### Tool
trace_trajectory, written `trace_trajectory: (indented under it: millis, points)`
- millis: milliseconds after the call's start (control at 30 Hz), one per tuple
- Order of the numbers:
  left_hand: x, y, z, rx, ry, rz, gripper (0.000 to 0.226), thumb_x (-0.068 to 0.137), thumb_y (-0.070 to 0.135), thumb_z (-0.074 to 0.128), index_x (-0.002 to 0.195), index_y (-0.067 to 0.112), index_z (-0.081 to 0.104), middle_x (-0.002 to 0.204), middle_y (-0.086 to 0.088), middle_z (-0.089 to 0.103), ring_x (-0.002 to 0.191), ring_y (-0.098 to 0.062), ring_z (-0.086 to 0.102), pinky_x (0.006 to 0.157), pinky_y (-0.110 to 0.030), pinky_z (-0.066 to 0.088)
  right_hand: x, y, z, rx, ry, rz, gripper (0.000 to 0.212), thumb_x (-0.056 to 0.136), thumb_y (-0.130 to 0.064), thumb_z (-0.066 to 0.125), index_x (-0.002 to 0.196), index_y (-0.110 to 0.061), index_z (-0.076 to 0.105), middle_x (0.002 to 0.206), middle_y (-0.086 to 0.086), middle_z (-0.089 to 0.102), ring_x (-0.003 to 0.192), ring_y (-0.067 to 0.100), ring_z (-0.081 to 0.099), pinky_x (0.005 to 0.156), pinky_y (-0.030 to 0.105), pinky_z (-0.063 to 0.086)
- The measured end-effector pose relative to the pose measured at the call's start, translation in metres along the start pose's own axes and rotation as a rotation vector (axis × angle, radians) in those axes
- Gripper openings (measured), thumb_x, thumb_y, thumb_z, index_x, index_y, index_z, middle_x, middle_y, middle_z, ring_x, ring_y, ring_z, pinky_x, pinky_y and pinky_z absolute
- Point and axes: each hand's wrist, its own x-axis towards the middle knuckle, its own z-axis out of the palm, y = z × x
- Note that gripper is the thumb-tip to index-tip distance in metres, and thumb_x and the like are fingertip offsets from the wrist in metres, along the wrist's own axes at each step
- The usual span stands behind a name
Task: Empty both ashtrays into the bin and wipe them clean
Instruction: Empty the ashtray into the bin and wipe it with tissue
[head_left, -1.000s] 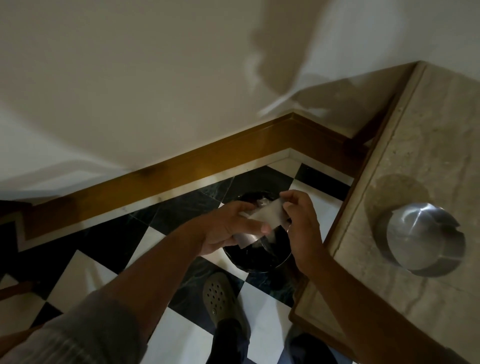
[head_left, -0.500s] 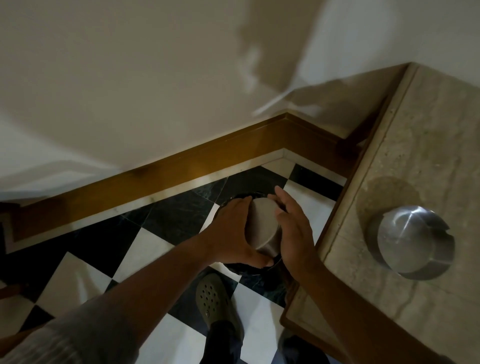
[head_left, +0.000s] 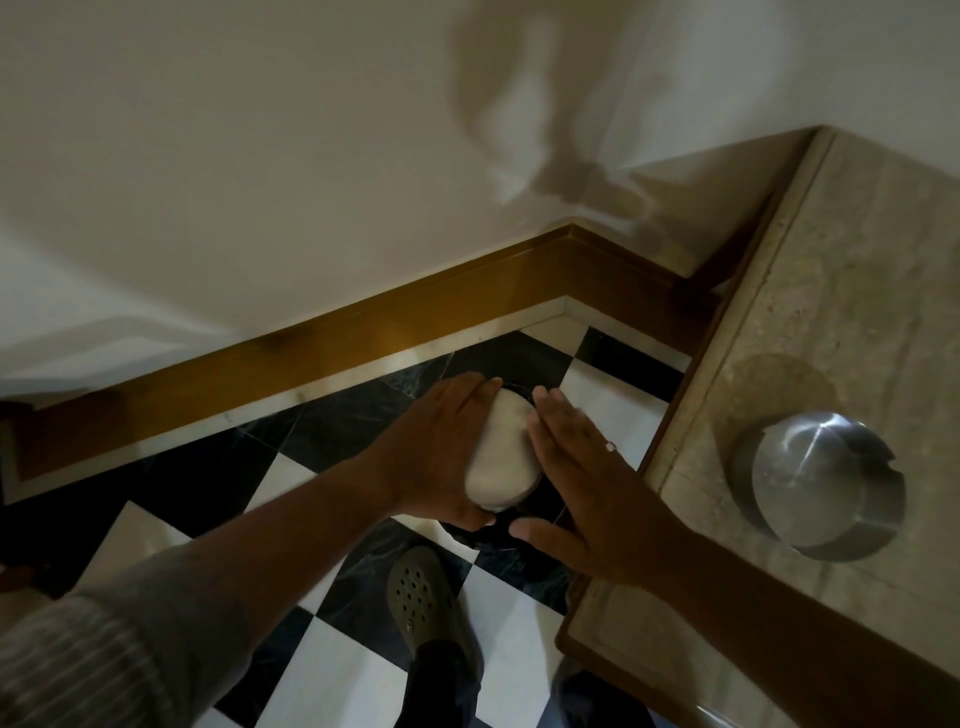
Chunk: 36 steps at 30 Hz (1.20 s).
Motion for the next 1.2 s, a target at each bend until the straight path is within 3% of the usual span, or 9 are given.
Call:
trace_trajectory:
  millis: [167, 333, 433, 633, 733, 833, 967, 1067, 1200]
  points:
    - [0.008, 0.004, 0.006, 0.025, 0.063, 0.036, 0.129, 0.054, 0.069, 0.075, 0.149, 0.017, 0.003, 0.159, -0.017, 0.024, 0.145, -0.031, 0.021, 0.117, -0.035, 0.006, -0.003, -0.012, -0.012, -0.177, 0.057, -0.149, 0.101, 0.082, -0.078, 0.024, 0.147, -0.001, 0.012, 0.157, 0.022, 0.005, 0.148, 0.038, 0.009, 0.122, 0.045, 0.011]
    - [0.015, 0.005, 0.013, 0.066, 0.074, 0.047, 0.129, 0.052, 0.070, 0.072, 0.150, 0.012, 0.009, 0.156, -0.017, 0.029, 0.143, -0.032, 0.027, 0.119, -0.039, 0.014, -0.010, -0.003, 0.007, -0.266, -0.185, -0.200, 0.114, 0.073, -0.085, 0.034, 0.147, 0.001, 0.025, 0.157, 0.023, 0.019, 0.147, 0.036, 0.014, 0.116, 0.051, 0.028]
    - [0.013, 0.000, 0.017, 0.056, 0.065, 0.040, 0.130, 0.053, 0.070, 0.071, 0.151, 0.013, 0.007, 0.158, -0.016, 0.026, 0.146, -0.031, 0.024, 0.122, -0.043, 0.017, -0.007, -0.002, 0.004, -0.247, -0.166, -0.197, 0.116, 0.072, -0.086, 0.035, 0.147, 0.002, 0.024, 0.157, 0.023, 0.018, 0.148, 0.037, 0.013, 0.121, 0.046, 0.017]
    - [0.011, -0.004, 0.023, 0.088, 0.060, 0.053, 0.126, 0.052, 0.071, 0.069, 0.149, 0.010, 0.016, 0.157, -0.016, 0.030, 0.144, -0.031, 0.026, 0.120, -0.039, 0.014, 0.000, 0.002, 0.003, -0.281, -0.225, -0.224, 0.115, 0.073, -0.086, 0.030, 0.148, 0.002, 0.023, 0.157, 0.024, 0.018, 0.147, 0.036, 0.012, 0.121, 0.046, 0.016]
    - [0.016, -0.005, 0.028, 0.101, 0.057, 0.060, 0.129, 0.051, 0.074, 0.068, 0.150, 0.010, 0.015, 0.156, -0.015, 0.029, 0.143, -0.030, 0.028, 0.121, -0.042, 0.021, -0.001, 0.001, 0.006, -0.301, -0.238, -0.223, 0.122, 0.068, -0.088, 0.037, 0.148, 0.003, 0.024, 0.157, 0.025, 0.018, 0.147, 0.038, 0.013, 0.117, 0.051, 0.025]
    - [0.018, -0.001, 0.028, 0.079, 0.095, 0.073, 0.126, 0.052, 0.072, 0.069, 0.149, 0.010, 0.016, 0.156, -0.016, 0.030, 0.143, -0.031, 0.026, 0.121, -0.045, 0.020, 0.000, -0.001, 0.004, -0.252, -0.200, -0.223, 0.121, 0.069, -0.088, 0.031, 0.147, 0.003, 0.019, 0.157, 0.026, 0.015, 0.148, 0.037, 0.011, 0.121, 0.048, 0.015]
    - [0.019, 0.001, 0.027, 0.103, 0.120, 0.100, 0.126, 0.050, 0.071, 0.071, 0.145, 0.009, 0.018, 0.150, -0.019, 0.038, 0.137, -0.034, 0.035, 0.118, -0.045, 0.025, -0.002, 0.003, 0.006, -0.293, -0.239, -0.197, 0.125, 0.065, -0.089, 0.039, 0.148, 0.004, 0.020, 0.157, 0.025, 0.016, 0.147, 0.038, 0.012, 0.118, 0.051, 0.023]
    - [0.021, 0.001, 0.026, 0.089, 0.141, 0.098, 0.124, 0.050, 0.070, 0.070, 0.145, 0.007, 0.021, 0.150, -0.019, 0.039, 0.137, -0.034, 0.034, 0.117, -0.044, 0.023, -0.002, 0.002, 0.004, -0.265, -0.231, -0.199, 0.122, 0.068, -0.089, 0.032, 0.147, 0.004, 0.021, 0.157, 0.024, 0.015, 0.148, 0.036, 0.010, 0.121, 0.047, 0.015]
    - [0.020, 0.003, 0.025, 0.094, 0.137, 0.094, 0.125, 0.050, 0.070, 0.070, 0.146, 0.010, 0.017, 0.151, -0.019, 0.038, 0.138, -0.034, 0.033, 0.118, -0.045, 0.024, -0.002, -0.001, 0.000, -0.287, -0.211, -0.221, 0.123, 0.067, -0.088, 0.041, 0.149, 0.001, 0.021, 0.158, 0.023, 0.017, 0.148, 0.035, 0.008, 0.118, 0.050, 0.023]
